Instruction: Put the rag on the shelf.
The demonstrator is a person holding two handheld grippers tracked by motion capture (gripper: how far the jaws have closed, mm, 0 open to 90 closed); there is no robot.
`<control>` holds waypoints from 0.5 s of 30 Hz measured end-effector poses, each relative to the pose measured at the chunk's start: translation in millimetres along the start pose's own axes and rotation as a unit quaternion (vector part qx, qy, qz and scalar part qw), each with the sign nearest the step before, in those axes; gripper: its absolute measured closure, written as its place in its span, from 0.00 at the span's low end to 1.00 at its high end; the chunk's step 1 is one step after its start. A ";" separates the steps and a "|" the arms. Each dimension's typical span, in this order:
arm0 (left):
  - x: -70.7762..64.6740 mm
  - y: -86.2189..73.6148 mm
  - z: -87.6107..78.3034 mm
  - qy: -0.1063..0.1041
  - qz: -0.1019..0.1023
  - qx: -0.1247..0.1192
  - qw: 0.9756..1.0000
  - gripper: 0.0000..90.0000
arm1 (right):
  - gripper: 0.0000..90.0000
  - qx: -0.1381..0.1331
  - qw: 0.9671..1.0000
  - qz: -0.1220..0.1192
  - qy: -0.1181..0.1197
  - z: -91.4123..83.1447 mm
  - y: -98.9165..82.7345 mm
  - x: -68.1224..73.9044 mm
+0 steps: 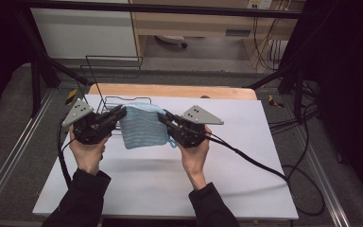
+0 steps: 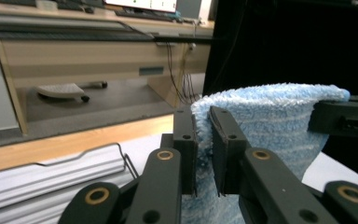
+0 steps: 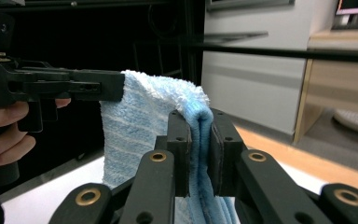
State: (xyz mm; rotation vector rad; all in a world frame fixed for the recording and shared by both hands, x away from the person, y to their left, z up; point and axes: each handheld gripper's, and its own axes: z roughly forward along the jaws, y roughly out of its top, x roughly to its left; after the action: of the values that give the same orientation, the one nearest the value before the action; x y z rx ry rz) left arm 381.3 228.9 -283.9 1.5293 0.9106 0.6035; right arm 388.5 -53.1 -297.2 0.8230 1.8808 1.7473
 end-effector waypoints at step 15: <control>27.9 27.1 -3.7 0.012 -0.030 -0.049 0.998 0.90 | 0.90 -0.038 0.999 -0.030 -0.012 34.6 29.6 22.7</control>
State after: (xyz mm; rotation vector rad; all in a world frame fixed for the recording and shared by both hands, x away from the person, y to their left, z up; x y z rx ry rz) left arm 399.6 254.0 -260.1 1.4047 0.9300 0.6152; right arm 399.2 -11.6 -269.7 0.7488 1.7946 1.7539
